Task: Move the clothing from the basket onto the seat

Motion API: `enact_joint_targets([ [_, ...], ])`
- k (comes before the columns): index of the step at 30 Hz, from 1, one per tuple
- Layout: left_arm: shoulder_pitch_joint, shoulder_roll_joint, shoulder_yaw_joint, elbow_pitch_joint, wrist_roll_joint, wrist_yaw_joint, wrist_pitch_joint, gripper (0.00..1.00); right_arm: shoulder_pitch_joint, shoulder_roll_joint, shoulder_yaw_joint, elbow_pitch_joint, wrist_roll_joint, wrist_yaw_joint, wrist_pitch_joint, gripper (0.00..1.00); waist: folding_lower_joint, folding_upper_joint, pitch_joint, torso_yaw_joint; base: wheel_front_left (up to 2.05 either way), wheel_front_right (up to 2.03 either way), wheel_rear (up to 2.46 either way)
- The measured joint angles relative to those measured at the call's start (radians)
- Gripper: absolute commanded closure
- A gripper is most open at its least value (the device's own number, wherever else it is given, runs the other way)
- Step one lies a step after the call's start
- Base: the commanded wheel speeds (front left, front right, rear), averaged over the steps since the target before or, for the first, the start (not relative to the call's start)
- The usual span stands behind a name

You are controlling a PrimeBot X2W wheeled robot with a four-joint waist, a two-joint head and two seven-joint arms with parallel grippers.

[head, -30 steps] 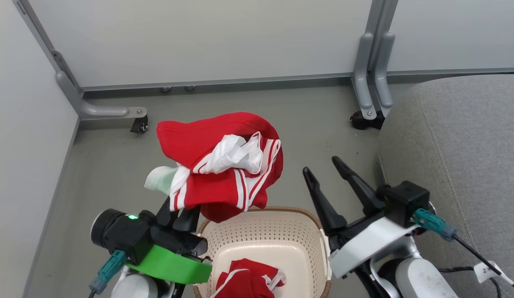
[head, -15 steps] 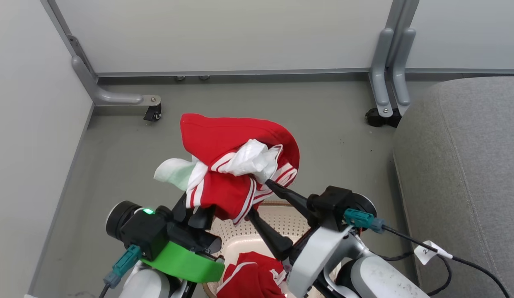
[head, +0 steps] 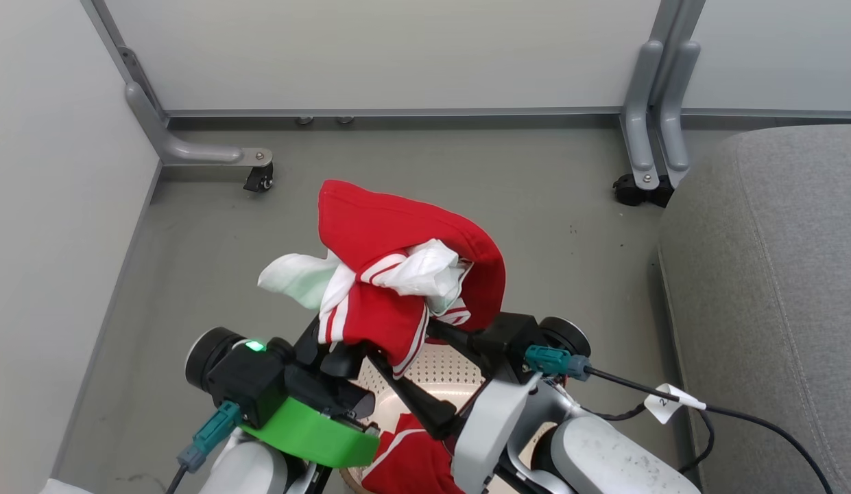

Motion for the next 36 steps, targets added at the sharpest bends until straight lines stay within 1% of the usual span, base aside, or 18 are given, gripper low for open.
enact_joint_targets([
  [10,-0.008,-0.001,-0.022,-0.001,-0.014,0.0,0.0,1.0,-0.056,0.052,-0.002,0.09,-0.022,0.0,-0.08,0.0,0.0,0.0,0.0,0.012,0.0,0.0,0.0],
  [11,-0.009,-0.001,-0.024,0.0,-0.015,0.0,0.0,1.0,-0.057,0.056,-0.002,0.099,-0.022,0.0,-0.09,0.11,0.0,0.0,-0.001,0.013,0.0,0.0,0.0],
  [12,-0.009,-0.002,-0.025,0.0,-0.016,0.0,0.0,1.0,-0.061,0.06,-0.001,0.11,-0.022,0.0,-0.095,0.56,0.0,0.0,-0.002,0.014,0.0,0.0,0.0],
  [13,-0.009,-0.003,-0.026,0.001,-0.018,0.0,0.0,1.0,-0.065,0.062,0.0,0.117,-0.021,0.0,-0.096,0.72,0.0,0.0,-0.002,0.014,0.0,0.0,0.0],
  [14,-0.009,-0.003,-0.026,0.001,-0.02,0.0,0.0,1.0,-0.067,0.063,0.001,0.122,-0.016,0.0,-0.106,1.0,0.0,0.0,-0.003,0.015,0.0,0.0,0.0],
  [24,-0.009,-0.002,-0.026,0.001,-0.024,0.002,0.0,1.0,-0.077,0.067,0.006,0.161,0.011,0.0,-0.132,1.0,0.0,0.0,-0.007,0.018,0.0,0.0,0.0],
  [25,-0.009,-0.002,-0.026,0.001,-0.024,0.005,0.0,0.64,-0.078,0.067,0.005,0.162,0.01,0.0,-0.135,1.0,0.0,0.0,-0.008,0.018,0.0,0.0,0.0],
  [26,-0.009,-0.002,-0.026,0.001,-0.023,0.005,0.0,0.23,-0.079,0.067,0.003,0.162,0.01,0.0,-0.14,1.0,0.0,0.0,-0.008,0.018,0.0,0.0,0.0],
  [27,-0.009,-0.001,-0.026,0.0,-0.021,0.01,-0.001,0.0,-0.08,0.067,-0.002,0.164,0.009,0.0,-0.146,1.0,0.0,0.0,-0.009,0.018,0.0,0.0,0.0],
  [31,-0.007,0.003,-0.026,0.0,-0.009,0.026,-0.003,0.0,-0.08,0.067,-0.027,0.164,0.009,0.0,-0.167,1.0,0.0,0.0,-0.01,0.017,0.0,0.0,0.0],
  [36,-0.005,0.021,-0.016,0.013,-0.001,0.045,0.002,0.0,-0.074,0.064,-0.063,0.163,0.009,0.0,-0.171,1.0,0.0,0.0,-0.008,0.011,0.0,0.0,0.0],
])
